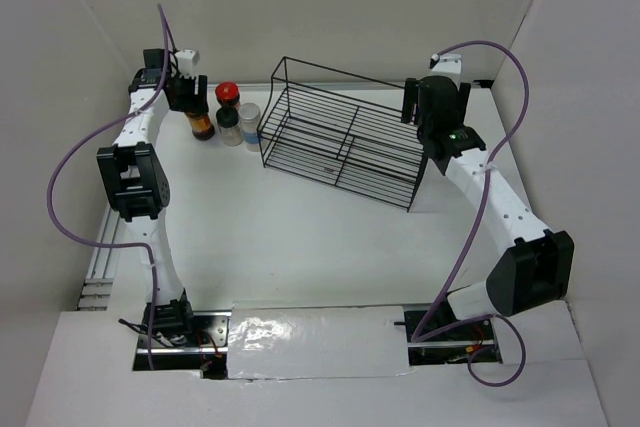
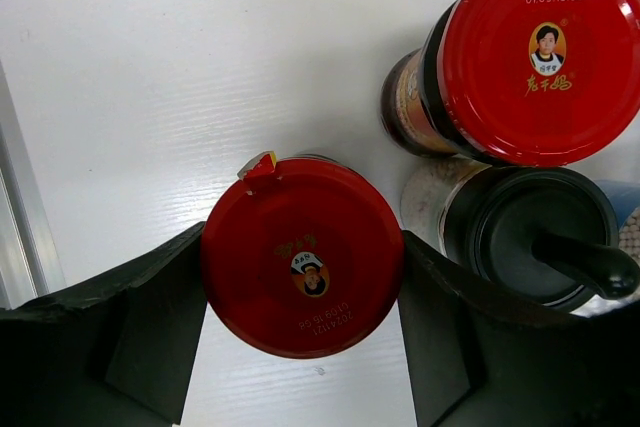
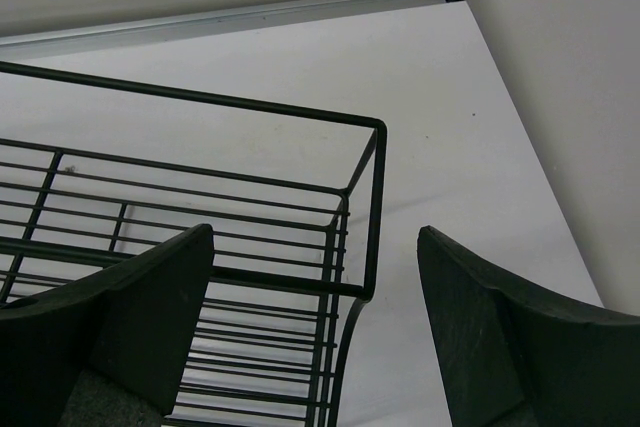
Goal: Organize the condiment bottles
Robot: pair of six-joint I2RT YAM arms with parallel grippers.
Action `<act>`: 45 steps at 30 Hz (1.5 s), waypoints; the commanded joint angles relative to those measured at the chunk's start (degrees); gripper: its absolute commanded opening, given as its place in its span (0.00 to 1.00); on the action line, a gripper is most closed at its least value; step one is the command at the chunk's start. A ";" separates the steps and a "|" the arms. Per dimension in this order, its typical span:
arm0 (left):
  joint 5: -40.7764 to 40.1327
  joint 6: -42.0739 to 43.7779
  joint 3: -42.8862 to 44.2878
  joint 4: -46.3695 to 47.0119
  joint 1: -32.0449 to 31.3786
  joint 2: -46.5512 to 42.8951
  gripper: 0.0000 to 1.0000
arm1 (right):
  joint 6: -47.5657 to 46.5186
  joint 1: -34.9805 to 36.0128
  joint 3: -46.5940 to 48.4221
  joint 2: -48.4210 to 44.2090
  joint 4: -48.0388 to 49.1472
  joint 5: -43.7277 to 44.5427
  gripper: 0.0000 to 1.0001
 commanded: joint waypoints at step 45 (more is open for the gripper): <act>9.28 6.49 19.63 -7.86 -28.22 -11.61 0.00 | 0.87 0.97 -2.30 -3.47 2.77 2.24 0.89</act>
